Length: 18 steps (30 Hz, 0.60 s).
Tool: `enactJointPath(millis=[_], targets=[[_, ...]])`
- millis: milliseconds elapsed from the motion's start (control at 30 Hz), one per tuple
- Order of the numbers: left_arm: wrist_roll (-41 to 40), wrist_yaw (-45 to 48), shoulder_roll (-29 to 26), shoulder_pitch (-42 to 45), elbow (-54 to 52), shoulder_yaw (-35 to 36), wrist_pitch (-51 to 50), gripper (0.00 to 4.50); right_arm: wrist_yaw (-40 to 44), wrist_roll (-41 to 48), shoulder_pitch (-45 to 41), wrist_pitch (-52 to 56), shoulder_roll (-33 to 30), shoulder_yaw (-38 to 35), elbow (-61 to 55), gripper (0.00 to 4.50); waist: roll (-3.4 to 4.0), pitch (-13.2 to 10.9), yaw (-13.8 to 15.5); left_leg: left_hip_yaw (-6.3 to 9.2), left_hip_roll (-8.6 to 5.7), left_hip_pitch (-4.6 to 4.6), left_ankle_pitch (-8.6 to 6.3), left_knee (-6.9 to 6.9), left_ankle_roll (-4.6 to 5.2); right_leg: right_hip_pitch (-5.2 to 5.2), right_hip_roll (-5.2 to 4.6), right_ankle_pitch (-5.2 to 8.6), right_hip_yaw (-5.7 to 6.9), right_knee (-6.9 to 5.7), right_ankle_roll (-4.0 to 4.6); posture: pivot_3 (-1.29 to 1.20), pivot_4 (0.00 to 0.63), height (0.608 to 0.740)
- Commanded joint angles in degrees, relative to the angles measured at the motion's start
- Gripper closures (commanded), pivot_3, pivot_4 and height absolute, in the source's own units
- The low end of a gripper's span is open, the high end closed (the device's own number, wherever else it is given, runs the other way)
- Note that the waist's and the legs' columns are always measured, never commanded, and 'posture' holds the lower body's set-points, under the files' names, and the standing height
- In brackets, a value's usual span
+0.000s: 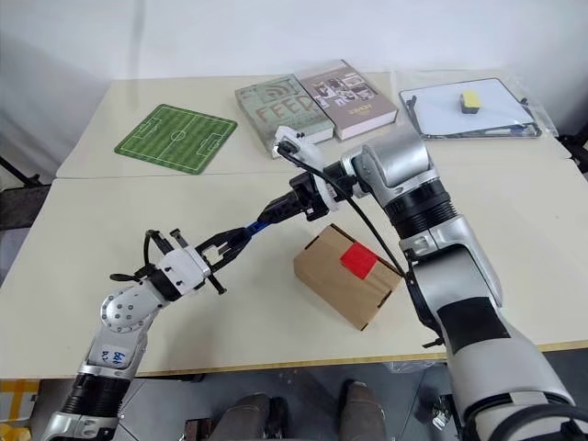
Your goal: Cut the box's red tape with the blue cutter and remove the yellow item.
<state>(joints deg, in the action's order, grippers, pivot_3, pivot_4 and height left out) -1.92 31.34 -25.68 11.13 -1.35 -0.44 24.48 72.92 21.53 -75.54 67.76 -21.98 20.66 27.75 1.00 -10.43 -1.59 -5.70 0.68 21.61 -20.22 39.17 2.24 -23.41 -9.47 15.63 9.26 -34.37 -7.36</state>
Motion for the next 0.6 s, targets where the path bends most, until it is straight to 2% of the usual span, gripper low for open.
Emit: enactJointPath(millis=[33, 467, 533, 600], targets=[[-0.8, -1.2, -0.3, 1.1, -0.9, 1.8, 0.5, 4.07, 1.2, -0.7, 0.1, -1.2, -1.8, 1.6, -1.9, 4.35, 0.0, 0.0, 0.0, 0.0, 0.0, 0.0, 0.0, 0.0, 0.0, 0.0, 0.0, 0.0, 0.0, 0.0, 0.0, 0.0, 0.15, 0.74], [-0.4, -2.6, 0.0, 1.7, -1.0, 2.4, -2.1, 4.07, -0.3, -0.2, 0.7, -1.8, -2.2, 0.5, -2.9, 4.35, 0.0, 0.0, 0.0, 0.0, 0.0, 0.0, 0.0, 0.01, 0.0, 0.0, 0.0, 0.0, 0.0, 0.0, 0.0, 0.0, 0.15, 0.74], [-1.5, -2.6, 0.0, 1.3, -2.1, 2.9, -5.1, 3.34, -1.0, 0.1, 0.7, -1.7, -2.2, -0.3, -3.0, 4.35, 0.0, 0.0, 0.0, 0.0, 0.0, 0.0, 0.0, 0.01, -0.01, 0.0, 0.0, 0.0, 0.0, 0.0, 0.0, 0.0, 0.15, 0.74], [-1.0, -3.5, 0.0, 1.2, -2.3, 3.3, -7.7, 2.84, -1.8, 0.2, 0.4, -1.8, -2.1, -1.1, -2.6, 4.35, 0.0, 0.0, 0.0, 0.0, 0.01, 0.0, 0.0, 0.01, 0.0, 0.0, 0.0, 0.0, 0.0, 0.0, 0.0, 0.0, 0.15, 0.74]])
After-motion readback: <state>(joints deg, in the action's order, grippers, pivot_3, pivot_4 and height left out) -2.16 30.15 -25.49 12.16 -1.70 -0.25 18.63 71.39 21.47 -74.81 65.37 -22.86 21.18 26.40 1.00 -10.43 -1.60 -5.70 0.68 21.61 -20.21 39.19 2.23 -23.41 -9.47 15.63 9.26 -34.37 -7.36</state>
